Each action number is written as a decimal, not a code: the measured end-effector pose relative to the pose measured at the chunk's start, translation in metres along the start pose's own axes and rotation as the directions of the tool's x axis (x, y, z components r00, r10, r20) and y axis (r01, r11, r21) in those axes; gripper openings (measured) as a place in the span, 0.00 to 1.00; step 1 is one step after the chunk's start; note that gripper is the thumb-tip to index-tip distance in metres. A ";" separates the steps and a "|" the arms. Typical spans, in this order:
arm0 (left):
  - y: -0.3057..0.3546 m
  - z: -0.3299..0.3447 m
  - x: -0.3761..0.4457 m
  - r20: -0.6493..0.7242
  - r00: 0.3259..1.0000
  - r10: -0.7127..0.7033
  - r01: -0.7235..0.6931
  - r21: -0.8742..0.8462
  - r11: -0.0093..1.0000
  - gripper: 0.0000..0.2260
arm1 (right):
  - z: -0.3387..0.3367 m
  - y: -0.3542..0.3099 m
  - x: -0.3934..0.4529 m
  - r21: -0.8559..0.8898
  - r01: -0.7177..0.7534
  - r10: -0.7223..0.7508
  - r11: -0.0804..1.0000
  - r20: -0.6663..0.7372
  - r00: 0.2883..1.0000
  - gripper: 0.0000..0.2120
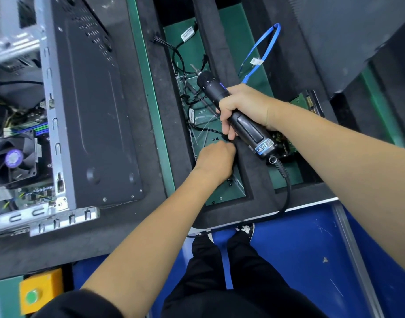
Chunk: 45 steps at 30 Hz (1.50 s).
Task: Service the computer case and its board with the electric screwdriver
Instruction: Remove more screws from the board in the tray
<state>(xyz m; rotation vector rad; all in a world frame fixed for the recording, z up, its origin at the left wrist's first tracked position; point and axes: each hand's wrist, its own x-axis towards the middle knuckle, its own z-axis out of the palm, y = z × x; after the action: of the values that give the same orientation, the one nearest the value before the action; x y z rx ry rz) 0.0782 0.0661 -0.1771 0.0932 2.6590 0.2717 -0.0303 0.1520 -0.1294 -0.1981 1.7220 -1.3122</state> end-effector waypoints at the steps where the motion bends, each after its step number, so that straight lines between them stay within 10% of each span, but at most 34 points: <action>1: 0.000 0.001 0.000 0.002 1.000 0.000 0.000 -0.001 1.000 0.10 | 0.000 0.000 0.000 0.000 0.002 -0.002 1.000 -0.001 1.000 0.09; 12: -0.030 -0.051 0.013 -0.031 0.982 -0.189 0.169 -0.316 0.933 0.09 | 0.000 -0.001 -0.001 -0.001 0.011 -0.011 1.000 -0.005 1.000 0.05; 34: -0.043 -0.071 0.022 0.124 0.981 -0.149 0.181 -0.314 0.932 0.08 | -0.001 0.001 0.000 0.015 0.017 -0.017 1.000 0.010 1.000 0.05; 45: -0.016 -0.024 0.001 0.128 0.991 0.027 -0.045 0.137 0.990 0.07 | -0.001 0.000 0.000 0.010 0.006 -0.006 1.000 0.012 1.000 0.11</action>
<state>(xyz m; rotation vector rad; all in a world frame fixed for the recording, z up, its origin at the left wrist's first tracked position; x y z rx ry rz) 0.0656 0.0460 -0.1597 0.1967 2.5499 0.0875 -0.0307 0.1526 -0.1288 -0.2048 1.7054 -1.3212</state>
